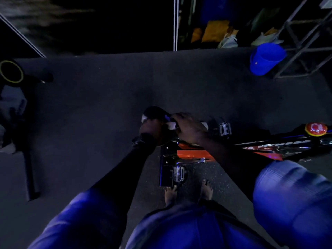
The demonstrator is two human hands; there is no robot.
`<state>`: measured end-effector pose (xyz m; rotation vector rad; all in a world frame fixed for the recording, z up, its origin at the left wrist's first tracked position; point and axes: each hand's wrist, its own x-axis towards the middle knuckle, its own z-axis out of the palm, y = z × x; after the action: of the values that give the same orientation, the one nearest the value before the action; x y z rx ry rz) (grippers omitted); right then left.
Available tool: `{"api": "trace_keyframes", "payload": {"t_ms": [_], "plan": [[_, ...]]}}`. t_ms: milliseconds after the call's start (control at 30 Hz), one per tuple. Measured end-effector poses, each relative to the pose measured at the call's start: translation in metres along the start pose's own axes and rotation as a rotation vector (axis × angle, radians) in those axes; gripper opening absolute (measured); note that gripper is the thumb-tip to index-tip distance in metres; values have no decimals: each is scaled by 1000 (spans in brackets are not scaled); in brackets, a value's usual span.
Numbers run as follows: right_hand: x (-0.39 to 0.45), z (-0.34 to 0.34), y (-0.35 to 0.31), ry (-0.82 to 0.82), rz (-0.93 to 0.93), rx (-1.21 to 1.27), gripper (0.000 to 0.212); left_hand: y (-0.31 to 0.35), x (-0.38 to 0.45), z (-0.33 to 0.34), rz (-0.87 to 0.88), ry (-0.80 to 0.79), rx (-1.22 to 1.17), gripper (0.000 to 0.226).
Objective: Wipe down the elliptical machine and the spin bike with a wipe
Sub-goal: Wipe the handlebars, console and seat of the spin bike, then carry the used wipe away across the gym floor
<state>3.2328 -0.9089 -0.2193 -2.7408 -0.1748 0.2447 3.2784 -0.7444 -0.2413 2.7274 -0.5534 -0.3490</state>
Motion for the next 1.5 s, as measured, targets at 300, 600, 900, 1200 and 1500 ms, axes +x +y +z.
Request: {"api": "trace_keyframes", "payload": {"t_ms": [300, 600, 900, 1200, 1500], "plan": [[21, -7, -1, -59, -146, 60, 36, -51, -25, -17, -705, 54, -332, 29], [49, -13, -47, -131, -356, 96, 43, -6, -78, -27, -804, 417, -1239, 19], [77, -82, -252, -113, -688, 397, 30, -46, -179, -195, -696, 1182, -1211, 14], [-1, -113, -515, -139, -1113, 608, 29, -104, -392, -323, -565, 1757, -1051, 21], [-131, -84, -744, -215, -1466, 659, 26, -137, -622, -387, -564, 2067, -686, 25]]}}
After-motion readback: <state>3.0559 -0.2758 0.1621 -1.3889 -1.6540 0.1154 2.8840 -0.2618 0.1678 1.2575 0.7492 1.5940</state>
